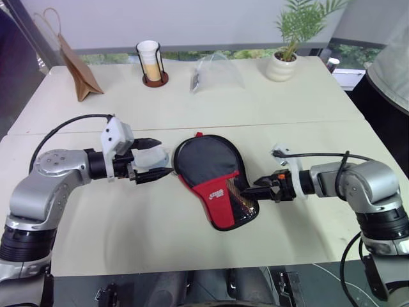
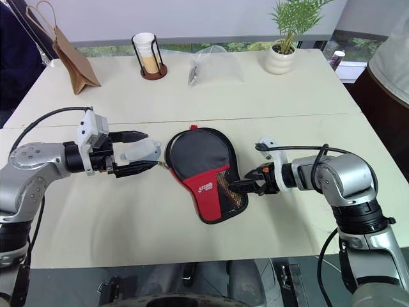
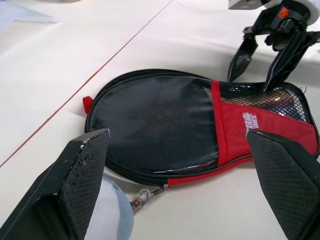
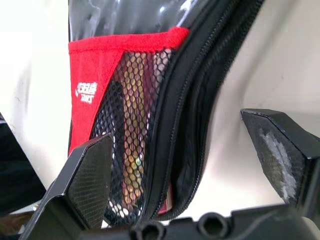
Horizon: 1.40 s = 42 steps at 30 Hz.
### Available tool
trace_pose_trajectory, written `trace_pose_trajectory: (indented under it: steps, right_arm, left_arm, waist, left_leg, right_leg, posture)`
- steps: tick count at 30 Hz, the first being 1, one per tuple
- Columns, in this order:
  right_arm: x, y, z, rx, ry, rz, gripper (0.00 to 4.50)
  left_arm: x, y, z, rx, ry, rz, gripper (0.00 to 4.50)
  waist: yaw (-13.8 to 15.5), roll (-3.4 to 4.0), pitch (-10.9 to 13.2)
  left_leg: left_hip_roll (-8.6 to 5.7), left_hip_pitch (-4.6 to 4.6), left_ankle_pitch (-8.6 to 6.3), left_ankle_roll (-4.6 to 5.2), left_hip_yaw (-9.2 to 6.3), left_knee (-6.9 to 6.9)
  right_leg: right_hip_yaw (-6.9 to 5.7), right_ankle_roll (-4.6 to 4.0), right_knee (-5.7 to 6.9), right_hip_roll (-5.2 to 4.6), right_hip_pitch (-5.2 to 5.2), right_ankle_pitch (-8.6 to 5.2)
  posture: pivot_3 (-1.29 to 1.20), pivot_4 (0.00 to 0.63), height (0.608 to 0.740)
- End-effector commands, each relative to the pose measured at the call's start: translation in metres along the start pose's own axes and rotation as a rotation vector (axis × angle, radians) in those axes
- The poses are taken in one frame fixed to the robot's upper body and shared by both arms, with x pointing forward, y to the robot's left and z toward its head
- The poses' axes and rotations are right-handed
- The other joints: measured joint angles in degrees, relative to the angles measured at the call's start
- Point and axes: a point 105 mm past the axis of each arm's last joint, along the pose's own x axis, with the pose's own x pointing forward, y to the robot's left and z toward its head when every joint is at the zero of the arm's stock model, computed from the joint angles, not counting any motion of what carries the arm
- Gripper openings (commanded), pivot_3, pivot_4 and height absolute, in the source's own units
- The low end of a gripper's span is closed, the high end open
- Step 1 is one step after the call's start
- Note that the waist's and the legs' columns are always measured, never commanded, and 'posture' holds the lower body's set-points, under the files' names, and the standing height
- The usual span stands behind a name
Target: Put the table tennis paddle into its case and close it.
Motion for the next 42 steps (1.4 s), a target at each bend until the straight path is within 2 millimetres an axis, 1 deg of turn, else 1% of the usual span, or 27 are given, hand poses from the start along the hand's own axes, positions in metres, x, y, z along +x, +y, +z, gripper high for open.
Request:
trace_pose_trajectory:
  steps: [1,9,10,11,13,16,18,19,24,26,30,33,35,40,42]
  right_arm:
    - [0.006,0.005,-0.002,0.009,0.002,0.021,4.46]
    - [0.025,0.011,0.003,0.053,0.002,0.089,4.46]
    - [0.026,0.010,0.004,0.060,0.001,0.089,4.23]
    - [0.026,0.009,0.004,0.070,0.001,0.090,3.94]
    - [0.027,0.006,0.001,0.082,0.008,0.089,3.11]
    - [0.028,0.008,-0.004,0.100,0.028,0.102,1.54]
    - [0.031,0.014,-0.013,0.110,0.055,0.123,0.47]
    - [0.032,0.018,-0.019,0.119,0.069,0.138,0.02]
    - [0.033,0.037,-0.042,0.194,0.111,0.193,0.02]
    - [0.032,0.041,-0.051,0.231,0.101,0.205,0.02]
    - [0.031,0.040,-0.059,0.317,0.033,0.189,0.02]
    - [0.025,0.040,-0.065,0.389,-0.027,0.172,0.02]
    - [0.023,0.043,-0.069,0.413,-0.042,0.169,0.02]
    - [0.013,0.056,-0.085,0.449,-0.045,0.147,0.02]
    - [0.010,0.060,-0.087,0.469,-0.057,0.129,0.02]
  left_arm:
    - [-0.003,0.001,0.010,0.045,-0.026,0.010,4.50]
    - [-0.001,0.000,0.011,0.060,-0.028,0.008,4.50]
    - [-0.001,0.001,0.011,0.061,-0.028,0.009,4.50]
    - [-0.001,0.000,0.011,0.062,-0.028,0.011,4.50]
    - [-0.001,0.000,0.011,0.065,-0.029,0.015,4.50]
    - [-0.001,-0.001,0.011,0.066,-0.031,0.020,4.50]
    - [-0.001,-0.001,0.011,0.066,-0.033,0.025,4.50]
    - [-0.002,-0.001,0.011,0.066,-0.034,0.028,4.50]
    - [-0.003,-0.001,0.010,0.068,-0.035,0.038,4.50]
    - [-0.003,-0.001,0.010,0.067,-0.036,0.041,4.50]
    - [-0.003,-0.001,0.010,0.066,-0.034,0.042,4.50]
    - [-0.003,-0.001,0.009,0.064,-0.031,0.037,4.50]
    - [-0.003,-0.001,0.009,0.063,-0.029,0.034,4.50]
    - [0.000,0.001,0.009,0.062,-0.022,0.018,4.50]
    - [0.001,0.002,0.008,0.064,-0.019,0.011,4.50]
  waist:
    - [-0.1,0.00,0.0]
    - [-0.6,-0.11,-0.1]
    - [-0.7,-0.11,-0.1]
    - [-0.7,-0.11,-0.1]
    - [-0.7,-0.11,-0.1]
    - [-0.6,-0.11,-0.1]
    - [-0.5,-0.11,-0.1]
    - [-0.5,-0.13,-0.1]
    - [-0.3,-0.21,-0.2]
    - [-0.1,-0.25,-0.2]
    - [0.0,-0.33,-0.3]
    - [0.0,-0.32,-0.3]
    - [0.0,-0.32,-0.3]
    - [0.1,-0.32,-0.3]
    - [0.1,-0.32,-0.3]
  left_leg:
    - [0.00,0.00,0.00,0.00,0.00,0.00]
    - [0.06,0.06,0.00,0.00,0.00,-0.01]
    - [0.06,0.06,0.00,0.00,0.00,-0.02]
    - [0.06,0.06,0.00,0.00,0.00,-0.02]
    - [0.06,0.06,0.00,0.00,0.00,-0.02]
    - [0.05,0.05,0.00,0.00,0.00,-0.04]
    - [0.05,0.05,0.00,0.00,0.00,-0.04]
    - [0.05,0.05,0.00,0.00,0.00,-0.04]
    - [0.05,0.06,-0.01,0.00,-0.01,-0.08]
    - [0.05,0.06,-0.01,0.00,-0.03,-0.11]
    - [0.05,0.07,-0.04,0.04,-0.03,-0.13]
    - [0.05,0.08,-0.04,0.04,-0.03,-0.14]
    - [0.05,0.08,-0.04,0.04,-0.03,-0.14]
    - [0.02,0.08,-0.06,0.07,-0.03,-0.13]
    - [0.02,0.08,-0.06,0.08,-0.03,-0.13]
  right_leg:
    - [0.00,0.00,0.00,0.00,0.00,0.00]
    - [0.00,-0.01,0.01,0.06,0.02,0.01]
    - [0.00,-0.01,0.01,0.06,0.02,0.01]
    - [0.00,-0.01,0.02,0.06,0.02,0.01]
    - [0.00,-0.01,0.02,0.06,0.02,0.01]
    - [0.00,-0.01,0.01,0.05,0.01,0.01]
    - [0.00,-0.01,0.01,0.05,0.02,0.01]
    - [0.00,-0.01,0.01,0.05,0.02,0.01]
    - [0.00,-0.01,0.00,0.04,0.01,0.01]
    - [0.00,-0.01,0.00,0.05,0.01,0.00]
    - [0.00,-0.02,-0.03,0.04,0.02,0.00]
    - [0.01,-0.03,-0.03,0.03,0.03,0.00]
    - [0.01,-0.03,-0.03,0.03,0.04,0.00]
    - [0.01,-0.21,-0.07,0.00,0.09,-0.11]
    - [0.01,-0.23,-0.09,-0.01,0.10,-0.12]
  posture:
    - [0.00,0.150,0.740]
    - [0.00,0.150,0.740]
    - [0.00,0.150,0.740]
    - [0.00,0.150,0.740]
    - [0.00,0.150,0.740]
    - [0.00,0.150,0.740]
    - [0.00,0.150,0.740]
    - [0.00,0.150,0.740]
    - [0.00,0.150,0.740]
    - [0.00,0.150,0.740]
    - [0.00,0.150,0.740]
    - [0.00,0.150,0.740]
    - [0.00,0.150,0.740]
    - [0.00,0.150,0.740]
    - [0.00,0.150,0.740]
